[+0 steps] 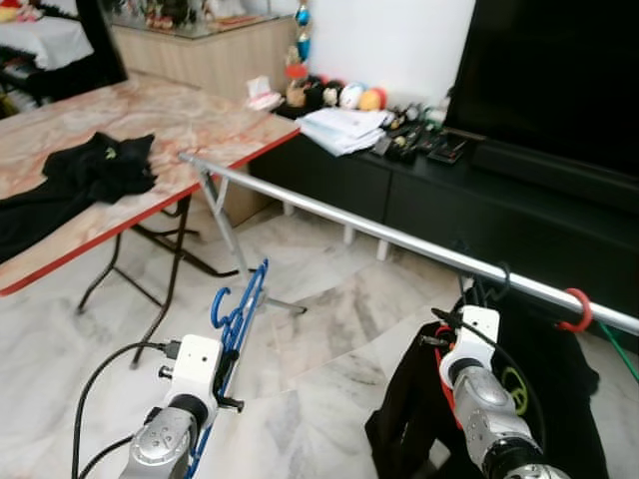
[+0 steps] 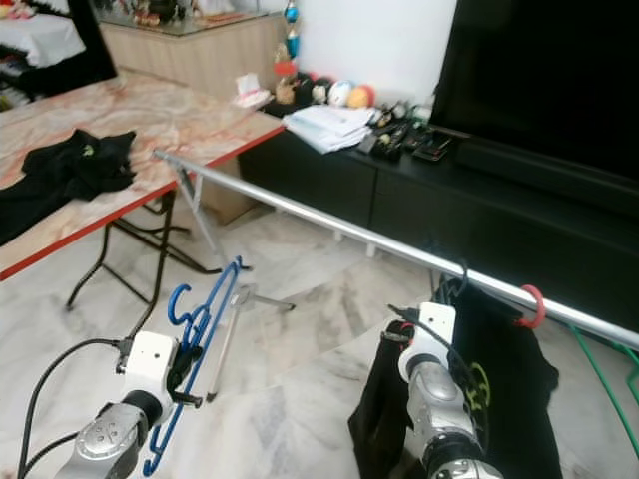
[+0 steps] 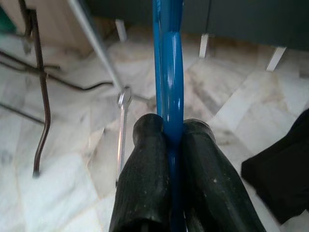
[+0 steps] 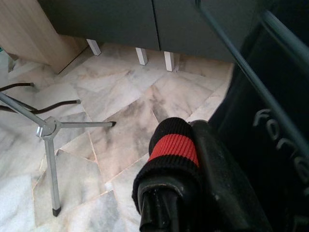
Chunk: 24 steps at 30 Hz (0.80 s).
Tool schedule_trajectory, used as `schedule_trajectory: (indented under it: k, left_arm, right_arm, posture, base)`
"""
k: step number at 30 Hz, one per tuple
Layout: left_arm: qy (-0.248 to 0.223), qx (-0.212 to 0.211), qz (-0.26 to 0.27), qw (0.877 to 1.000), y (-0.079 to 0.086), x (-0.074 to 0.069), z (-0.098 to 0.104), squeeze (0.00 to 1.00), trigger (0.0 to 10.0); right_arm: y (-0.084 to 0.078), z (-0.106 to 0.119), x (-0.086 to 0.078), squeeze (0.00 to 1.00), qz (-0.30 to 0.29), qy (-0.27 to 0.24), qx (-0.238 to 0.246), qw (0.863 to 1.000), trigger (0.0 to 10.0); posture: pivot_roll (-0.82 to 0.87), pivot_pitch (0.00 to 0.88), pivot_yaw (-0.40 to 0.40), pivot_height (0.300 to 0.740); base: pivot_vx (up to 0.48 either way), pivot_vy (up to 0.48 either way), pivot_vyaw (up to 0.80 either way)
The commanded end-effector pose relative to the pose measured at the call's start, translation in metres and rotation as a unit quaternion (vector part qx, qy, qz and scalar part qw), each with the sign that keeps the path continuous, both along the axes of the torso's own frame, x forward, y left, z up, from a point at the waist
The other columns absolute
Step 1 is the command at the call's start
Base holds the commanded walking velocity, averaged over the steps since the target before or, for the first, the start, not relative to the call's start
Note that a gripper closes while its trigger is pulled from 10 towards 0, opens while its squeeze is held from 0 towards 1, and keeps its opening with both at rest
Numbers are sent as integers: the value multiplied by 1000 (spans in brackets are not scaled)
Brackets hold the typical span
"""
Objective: Hang hanger
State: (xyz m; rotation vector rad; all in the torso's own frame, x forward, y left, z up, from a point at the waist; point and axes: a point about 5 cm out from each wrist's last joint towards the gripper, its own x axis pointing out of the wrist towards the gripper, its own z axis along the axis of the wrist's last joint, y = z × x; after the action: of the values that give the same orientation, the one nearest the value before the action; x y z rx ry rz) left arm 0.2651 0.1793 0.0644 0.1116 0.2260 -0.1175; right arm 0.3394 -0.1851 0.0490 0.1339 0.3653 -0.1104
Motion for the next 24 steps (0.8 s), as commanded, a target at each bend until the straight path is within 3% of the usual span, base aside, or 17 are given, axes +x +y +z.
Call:
schedule_trajectory:
  k: [1,10,14,19,24]
  left_arm:
    - [1,5,7,1000,5,-1,2,0,10000]
    - [-2,8,0,1000,6,-2,3,0,10000]
    - [-5,3,-10,1000,5,-3,4,0,10000]
    - [-3,5,-16,1000,6,-5,4,0,10000]
    - [-4,5,-15,1000,7,-3,4,0,10000]
  right_arm:
    - [1,8,6,0,-11,-10,2,1000,10000]
    - [-11,10,6,0,-60,-10,-7,998,10000]
    - [-16,13,7,0,-79,-17,-22,996,10000]
    - [-17,25,10,0,-96,-67,-22,993,10000]
    - [-6,12,4,0,-60,-42,-19,997,10000]
  posture:
    - [50,52,15,740]
    - [55,48,25,740]
    - [56,50,29,740]
    - [59,46,35,740]
    - [59,45,35,740]
  base:
    - [0,480,0]
    - [0,428,0]
    - [0,0,0]
    - [0,0,0]
    - [0,0,0]
